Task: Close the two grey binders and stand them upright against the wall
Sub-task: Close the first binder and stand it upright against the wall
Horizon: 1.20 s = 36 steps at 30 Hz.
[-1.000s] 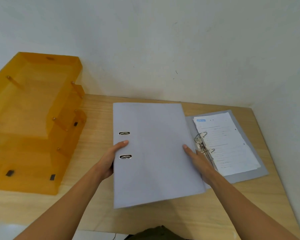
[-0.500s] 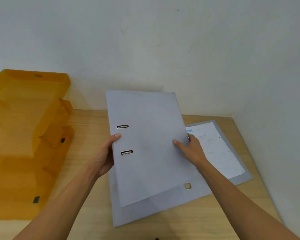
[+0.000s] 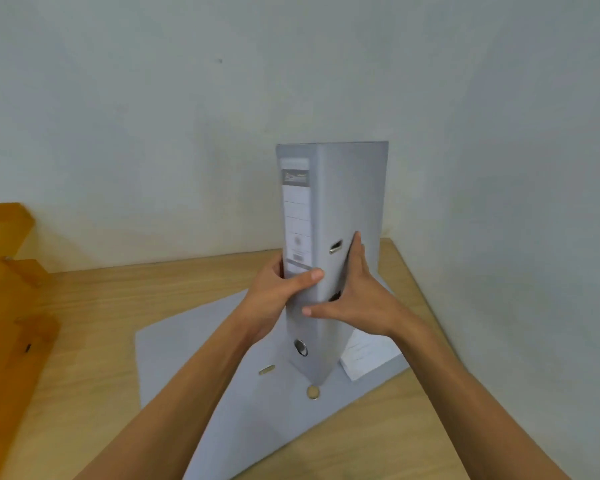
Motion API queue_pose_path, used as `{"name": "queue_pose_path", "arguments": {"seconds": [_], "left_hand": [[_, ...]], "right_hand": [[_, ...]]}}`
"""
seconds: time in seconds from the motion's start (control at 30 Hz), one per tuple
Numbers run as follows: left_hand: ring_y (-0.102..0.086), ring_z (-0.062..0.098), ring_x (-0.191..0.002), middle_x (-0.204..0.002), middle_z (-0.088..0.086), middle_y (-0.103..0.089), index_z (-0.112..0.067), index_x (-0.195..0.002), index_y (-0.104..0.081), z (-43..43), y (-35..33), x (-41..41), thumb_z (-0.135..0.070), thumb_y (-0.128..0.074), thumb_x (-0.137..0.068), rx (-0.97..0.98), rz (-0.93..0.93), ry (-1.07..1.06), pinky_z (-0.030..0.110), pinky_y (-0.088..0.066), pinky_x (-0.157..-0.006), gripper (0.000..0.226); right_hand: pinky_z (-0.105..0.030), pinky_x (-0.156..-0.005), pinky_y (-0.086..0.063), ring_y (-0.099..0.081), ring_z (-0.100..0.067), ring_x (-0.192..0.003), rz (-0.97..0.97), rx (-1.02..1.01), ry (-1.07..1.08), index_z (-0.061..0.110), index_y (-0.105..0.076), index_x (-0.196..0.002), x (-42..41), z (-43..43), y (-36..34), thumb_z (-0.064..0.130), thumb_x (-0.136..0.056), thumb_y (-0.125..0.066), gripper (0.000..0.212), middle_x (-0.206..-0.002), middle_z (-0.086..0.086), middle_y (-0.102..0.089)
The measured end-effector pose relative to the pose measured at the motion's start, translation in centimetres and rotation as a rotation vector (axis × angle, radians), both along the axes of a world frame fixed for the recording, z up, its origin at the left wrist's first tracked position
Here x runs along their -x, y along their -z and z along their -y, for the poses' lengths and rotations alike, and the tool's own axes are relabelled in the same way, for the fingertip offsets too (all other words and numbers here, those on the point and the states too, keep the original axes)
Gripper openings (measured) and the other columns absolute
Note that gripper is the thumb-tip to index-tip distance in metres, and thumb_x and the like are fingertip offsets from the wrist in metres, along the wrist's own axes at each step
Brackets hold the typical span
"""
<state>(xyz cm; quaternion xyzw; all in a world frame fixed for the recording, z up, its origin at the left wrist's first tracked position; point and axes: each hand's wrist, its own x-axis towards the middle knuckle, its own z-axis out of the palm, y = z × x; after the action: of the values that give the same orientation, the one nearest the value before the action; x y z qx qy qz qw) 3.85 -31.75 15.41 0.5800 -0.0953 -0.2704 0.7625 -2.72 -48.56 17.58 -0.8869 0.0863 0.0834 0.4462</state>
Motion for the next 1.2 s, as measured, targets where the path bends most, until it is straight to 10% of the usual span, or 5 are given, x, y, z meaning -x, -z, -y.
{"name": "queue_pose_path", "arguments": {"seconds": [0.33,0.6,0.9,1.0,1.2], "left_hand": [[-0.066,0.020,-0.123,-0.131,0.002,-0.072,-0.017,-0.137,-0.059,12.9,-1.0,1.0,-0.015,-0.087,-0.077,-0.283,0.370,0.381,0.040,-0.054,-0.104,0.066],[-0.048,0.028,-0.142,-0.162,0.007,-0.041,-0.009,-0.162,-0.010,21.9,2.1,3.4,-0.008,-0.073,-0.090,-0.321,0.489,0.442,0.009,-0.051,-0.093,0.096],[-0.044,0.032,-0.145,-0.166,0.001,-0.030,-0.021,-0.163,0.011,26.2,4.7,3.2,-0.006,-0.064,-0.097,-0.401,0.461,0.410,0.035,-0.051,-0.104,0.101],[-0.038,0.029,-0.148,-0.166,-0.001,-0.026,-0.029,-0.159,0.020,27.4,4.7,3.6,-0.014,-0.065,-0.097,-0.432,0.490,0.373,0.022,-0.044,-0.106,0.106],[-0.036,0.032,-0.149,-0.167,0.006,-0.028,-0.031,-0.161,0.015,29.3,5.0,3.1,-0.008,-0.064,-0.097,-0.502,0.507,0.341,0.050,-0.044,-0.113,0.105]], "right_hand": [[-0.038,-0.107,-0.049,-0.039,-0.010,-0.143,0.197,-0.040,0.029,0.041,0.019,-0.155,5.7,12.8,1.7,0.011,-0.075,-0.083,0.133,-0.163,0.013,-0.025],[0.001,-0.067,-0.047,-0.063,0.011,-0.091,0.151,0.097,0.357,0.028,-0.052,-0.135,8.0,21.9,8.3,0.006,-0.072,-0.078,0.072,-0.091,0.045,-0.060],[-0.038,-0.085,-0.059,-0.068,-0.024,-0.103,0.173,0.122,0.584,0.019,-0.053,-0.132,6.5,23.3,10.6,0.001,-0.087,-0.066,0.050,-0.115,-0.004,-0.070],[-0.040,-0.086,-0.059,-0.067,-0.030,-0.110,0.199,0.169,0.725,0.011,-0.050,-0.131,6.3,22.7,10.8,0.001,-0.090,-0.065,0.045,-0.124,-0.012,-0.068],[-0.044,-0.093,-0.057,-0.065,-0.032,-0.116,0.158,0.155,0.831,0.005,-0.049,-0.134,5.5,22.2,10.8,0.005,-0.094,-0.063,0.042,-0.130,-0.016,-0.065]]}}
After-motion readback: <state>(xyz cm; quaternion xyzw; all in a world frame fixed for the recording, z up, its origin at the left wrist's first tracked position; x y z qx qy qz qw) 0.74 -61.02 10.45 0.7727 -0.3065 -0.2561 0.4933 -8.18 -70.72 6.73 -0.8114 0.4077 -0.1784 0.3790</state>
